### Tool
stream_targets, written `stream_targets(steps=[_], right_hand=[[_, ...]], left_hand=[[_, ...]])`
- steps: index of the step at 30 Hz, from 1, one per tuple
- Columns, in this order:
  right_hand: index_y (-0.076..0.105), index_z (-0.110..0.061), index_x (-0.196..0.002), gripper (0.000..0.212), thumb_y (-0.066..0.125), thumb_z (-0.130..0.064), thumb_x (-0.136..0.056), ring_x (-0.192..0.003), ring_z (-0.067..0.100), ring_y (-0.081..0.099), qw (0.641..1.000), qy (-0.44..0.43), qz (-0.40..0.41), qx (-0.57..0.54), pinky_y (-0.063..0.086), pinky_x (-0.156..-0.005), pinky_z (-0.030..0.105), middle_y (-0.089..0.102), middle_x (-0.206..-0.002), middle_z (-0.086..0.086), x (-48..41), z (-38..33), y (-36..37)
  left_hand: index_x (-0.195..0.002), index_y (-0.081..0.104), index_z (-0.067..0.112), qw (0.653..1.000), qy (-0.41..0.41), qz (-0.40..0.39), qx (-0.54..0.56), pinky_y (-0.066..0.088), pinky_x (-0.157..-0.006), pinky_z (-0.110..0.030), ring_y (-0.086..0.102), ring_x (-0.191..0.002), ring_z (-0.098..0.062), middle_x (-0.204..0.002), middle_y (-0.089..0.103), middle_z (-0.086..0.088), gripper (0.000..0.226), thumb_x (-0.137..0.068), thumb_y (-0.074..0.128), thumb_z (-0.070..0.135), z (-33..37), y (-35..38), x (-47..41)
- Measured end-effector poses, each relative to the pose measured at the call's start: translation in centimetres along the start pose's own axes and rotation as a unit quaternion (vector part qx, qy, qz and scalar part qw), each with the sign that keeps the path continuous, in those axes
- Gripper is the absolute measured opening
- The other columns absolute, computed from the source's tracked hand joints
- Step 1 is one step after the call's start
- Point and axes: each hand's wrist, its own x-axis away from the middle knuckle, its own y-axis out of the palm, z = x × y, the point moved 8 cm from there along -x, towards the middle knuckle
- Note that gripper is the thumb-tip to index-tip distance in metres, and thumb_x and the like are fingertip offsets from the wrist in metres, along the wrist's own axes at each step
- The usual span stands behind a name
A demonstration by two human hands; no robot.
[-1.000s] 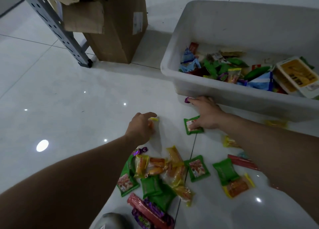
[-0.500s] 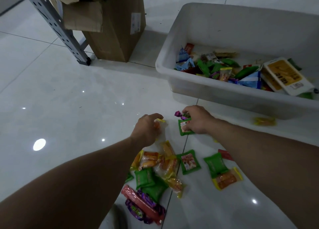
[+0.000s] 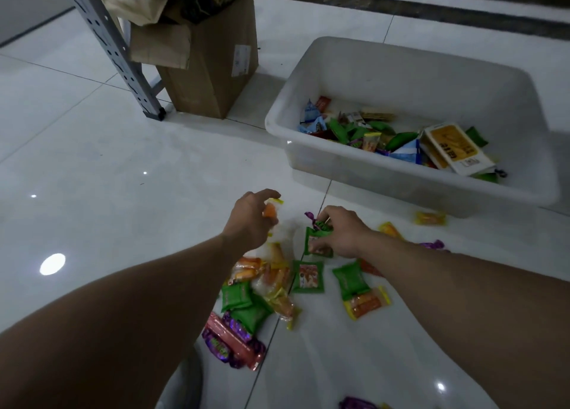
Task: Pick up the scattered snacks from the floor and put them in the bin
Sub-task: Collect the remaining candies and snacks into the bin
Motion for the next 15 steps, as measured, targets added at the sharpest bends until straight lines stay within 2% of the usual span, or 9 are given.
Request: stream_targets(steps=[3,5,8,10,12,15], right_hand=[[0.054,-0.019,-0.103,0.047,0.086,-0.025,-0.069,-0.100,0.021,0.052,0.998,-0.029,0.044,-0.047,0.043,-0.077,0.027,0.052,-0.113,0.005,1.1,-0.9,-2.9],[0.054,-0.018,-0.098,0.043,0.086,-0.020,-0.069,-0.094,0.018,0.053,0.991,-0.052,0.086,-0.092,0.042,-0.067,0.022,0.056,-0.107,0.003,2.0,-1.9,-5.1],[0.056,-0.016,-0.107,0.046,0.084,-0.018,-0.071,-0.094,0.013,0.054,0.978,-0.084,0.140,-0.132,0.037,-0.056,0.009,0.056,-0.104,-0.003,3.4,-3.5,-8.4],[0.057,-0.015,-0.112,0.048,0.083,-0.019,-0.073,-0.096,0.011,0.051,0.967,-0.099,0.179,-0.151,0.039,-0.061,0.008,0.055,-0.107,-0.003,4.2,-4.2,-10.8],[0.057,-0.015,-0.115,0.050,0.083,-0.022,-0.073,-0.099,0.012,0.050,0.956,-0.095,0.226,-0.159,0.040,-0.076,0.018,0.054,-0.109,-0.003,5.0,-4.1,-13.2],[0.058,-0.014,-0.117,0.053,0.084,-0.024,-0.072,-0.100,0.012,0.052,0.938,-0.067,0.286,-0.183,0.041,-0.082,0.025,0.056,-0.108,-0.003,5.7,-3.0,-16.2]], left_hand=[[-0.122,0.059,0.028,0.999,0.031,0.031,0.008,0.055,-0.071,-0.031,0.063,-0.089,-0.025,-0.107,0.055,-0.009,0.045,-0.085,0.065,0.002,2.8,-1.3,-0.1],[-0.123,0.059,0.027,0.996,0.055,0.064,0.019,0.050,-0.067,-0.028,0.060,-0.087,-0.023,-0.105,0.055,-0.009,0.045,-0.085,0.066,0.003,4.8,-2.7,-0.4],[-0.124,0.060,0.024,0.990,0.064,0.106,0.065,0.048,-0.063,-0.024,0.058,-0.081,-0.018,-0.105,0.056,-0.009,0.041,-0.088,0.062,0.003,7.5,-4.9,-0.8],[-0.122,0.060,0.024,0.987,0.074,0.117,0.085,0.053,-0.065,-0.027,0.061,-0.083,-0.021,-0.105,0.058,-0.010,0.040,-0.089,0.059,0.002,9.1,-5.9,-1.1],[-0.121,0.061,0.024,0.985,0.094,0.112,0.087,0.057,-0.071,-0.032,0.061,-0.085,-0.024,-0.102,0.059,-0.009,0.040,-0.089,0.058,0.000,10.9,-6.4,-1.2],[-0.121,0.060,0.023,0.983,0.126,0.107,0.079,0.057,-0.072,-0.033,0.060,-0.082,-0.021,-0.098,0.058,-0.007,0.039,-0.090,0.056,-0.001,13.4,-6.5,-1.6]])
